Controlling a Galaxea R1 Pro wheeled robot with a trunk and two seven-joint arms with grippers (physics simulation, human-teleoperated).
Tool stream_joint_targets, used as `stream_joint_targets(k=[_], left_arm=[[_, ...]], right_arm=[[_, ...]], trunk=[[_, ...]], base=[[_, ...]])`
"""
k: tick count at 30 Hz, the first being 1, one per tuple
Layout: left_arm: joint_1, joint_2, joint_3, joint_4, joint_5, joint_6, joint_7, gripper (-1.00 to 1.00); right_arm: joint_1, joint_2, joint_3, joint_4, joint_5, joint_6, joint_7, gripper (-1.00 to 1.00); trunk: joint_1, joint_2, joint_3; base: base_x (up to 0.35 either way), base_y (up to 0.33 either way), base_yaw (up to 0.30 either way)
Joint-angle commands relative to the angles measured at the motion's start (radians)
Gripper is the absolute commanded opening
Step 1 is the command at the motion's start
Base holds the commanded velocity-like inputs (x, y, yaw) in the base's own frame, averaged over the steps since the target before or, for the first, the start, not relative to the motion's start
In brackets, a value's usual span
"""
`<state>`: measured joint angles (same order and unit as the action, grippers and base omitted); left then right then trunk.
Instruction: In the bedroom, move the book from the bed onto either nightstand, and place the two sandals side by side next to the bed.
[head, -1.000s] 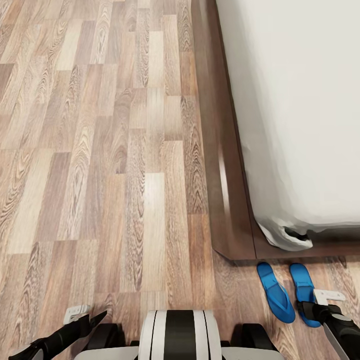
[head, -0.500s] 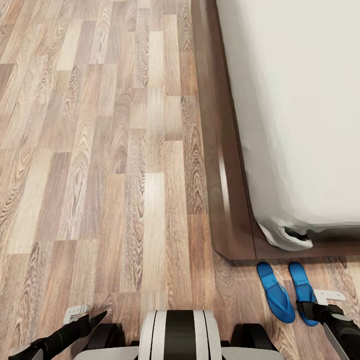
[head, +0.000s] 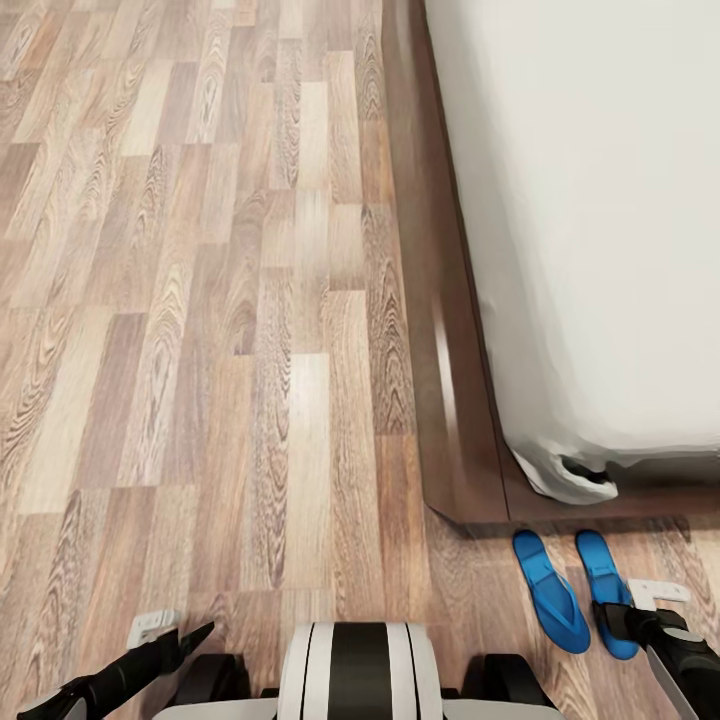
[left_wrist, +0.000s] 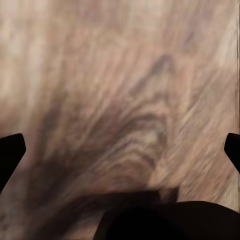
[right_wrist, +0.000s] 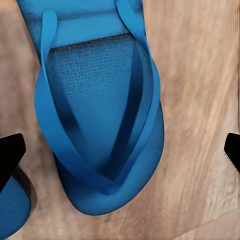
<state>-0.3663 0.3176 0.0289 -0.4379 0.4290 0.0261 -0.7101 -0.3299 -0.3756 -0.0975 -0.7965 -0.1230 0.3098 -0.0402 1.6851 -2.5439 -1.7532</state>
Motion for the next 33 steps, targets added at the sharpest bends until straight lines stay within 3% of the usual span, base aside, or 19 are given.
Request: stream_joint_targets(k=[1,24,28,29,31,32,33], left_arm=[[0.000,0.000,0.002,0.001,0.004,0.003,-0.005,1.00],[0.000,0.000,0.002,-0.001,0.002,0.006,-0.005,1.00],[0.000,0.000,0.002,-0.001,0.002,0.006,-0.005,1.00],[0.000,0.000,0.001,-0.001,0.002,0.006,-0.005,1.00],[0.000,0.000,0.001,-0.001,0.002,0.005,-0.006,1.00],[0.000,0.000,0.001,-0.001,0.002,0.006,-0.006,1.00],[0.000,-0.002,0.000,0.000,0.002,0.006,-0.005,1.00]], right_arm=[[0.000,0.000,0.001,-0.002,-0.010,0.005,-0.004,1.00],[0.002,-0.001,-0.002,-0.003,-0.019,0.015,0.014,1.00],[0.004,-0.007,-0.005,0.007,-0.087,0.018,0.170,1.00],[0.005,-0.009,-0.006,0.010,-0.124,0.018,0.243,1.00],[0.006,-0.024,-0.007,0.055,-0.221,0.022,0.497,1.00],[0.006,-0.033,-0.008,0.071,-0.231,0.022,0.536,1.00],[0.006,-0.076,-0.008,0.149,-0.255,0.023,0.673,1.00]], trunk=[[-0.001,0.000,0.004],[-0.011,0.005,0.092],[-0.013,0.006,0.108],[-0.013,0.007,0.112],[-0.014,0.007,0.120],[-0.014,0.007,0.123],[-0.015,0.008,0.127]], base=[[0.000,0.000,0.000],[0.000,0.000,0.000],[0.000,0.000,0.000],[0.000,0.000,0.000],[0.000,0.000,0.000],[0.000,0.000,0.000],[0.000,0.000,0.000]])
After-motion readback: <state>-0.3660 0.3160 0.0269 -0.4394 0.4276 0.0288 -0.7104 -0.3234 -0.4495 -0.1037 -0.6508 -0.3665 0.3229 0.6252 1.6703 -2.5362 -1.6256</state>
